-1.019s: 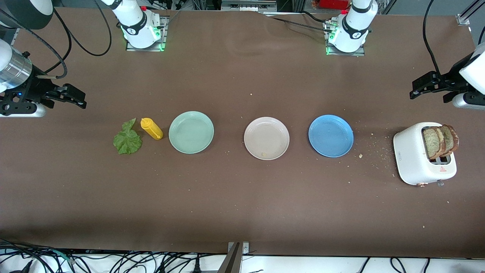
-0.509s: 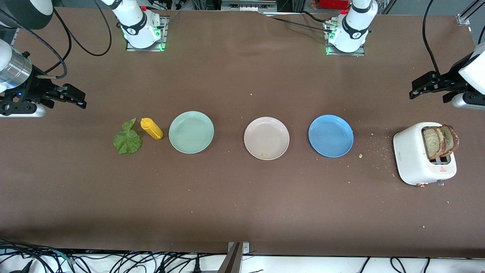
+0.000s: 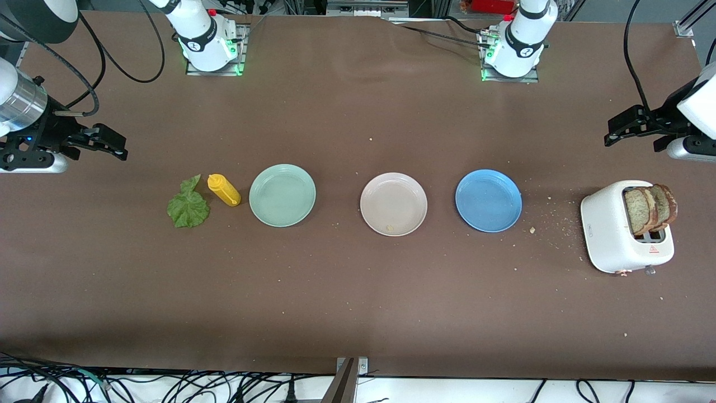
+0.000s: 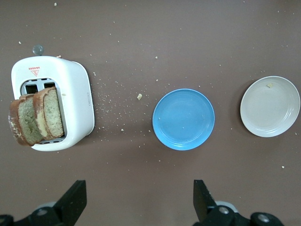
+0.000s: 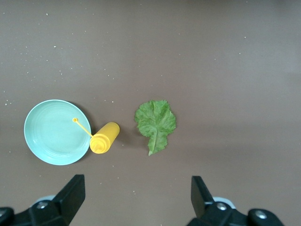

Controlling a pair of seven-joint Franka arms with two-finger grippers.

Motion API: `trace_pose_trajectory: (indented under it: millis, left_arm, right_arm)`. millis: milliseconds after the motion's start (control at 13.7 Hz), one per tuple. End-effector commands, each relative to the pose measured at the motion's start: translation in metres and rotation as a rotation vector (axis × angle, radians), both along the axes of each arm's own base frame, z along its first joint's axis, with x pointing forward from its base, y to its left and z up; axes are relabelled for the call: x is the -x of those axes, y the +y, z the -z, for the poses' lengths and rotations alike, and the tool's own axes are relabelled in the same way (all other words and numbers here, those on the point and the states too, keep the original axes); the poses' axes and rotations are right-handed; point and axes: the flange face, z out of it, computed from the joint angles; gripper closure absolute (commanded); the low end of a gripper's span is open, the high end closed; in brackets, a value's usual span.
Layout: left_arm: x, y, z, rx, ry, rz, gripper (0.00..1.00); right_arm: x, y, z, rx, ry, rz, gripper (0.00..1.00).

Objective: Make sandwich in beige plate with both arms

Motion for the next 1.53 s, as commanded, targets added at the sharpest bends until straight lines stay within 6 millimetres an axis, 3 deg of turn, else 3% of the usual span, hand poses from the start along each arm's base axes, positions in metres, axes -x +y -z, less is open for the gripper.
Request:
trace_pose_trajectory:
  millis: [0,1164,1455]
  left_arm:
    - [0.001,-0.001,-0.003,-0.042,-0.013,-0.001,0.0]
    - [-0.003,0.011,0.005,-0.072,0.002,-0.014,0.0]
    - [-0.006,0.026,0.01,-0.105,0.011,-0.027,0.0]
  right_arm:
    - [-0.004,-0.003,-0.004,0.004,-0.007,-0.001,0.0]
    - [-0.005,-0.003,-0.003,0.005,-0.006,-0.001,0.0]
    - [-0.005,-0.003,-0.003,0.005,-0.006,-0.001,0.0]
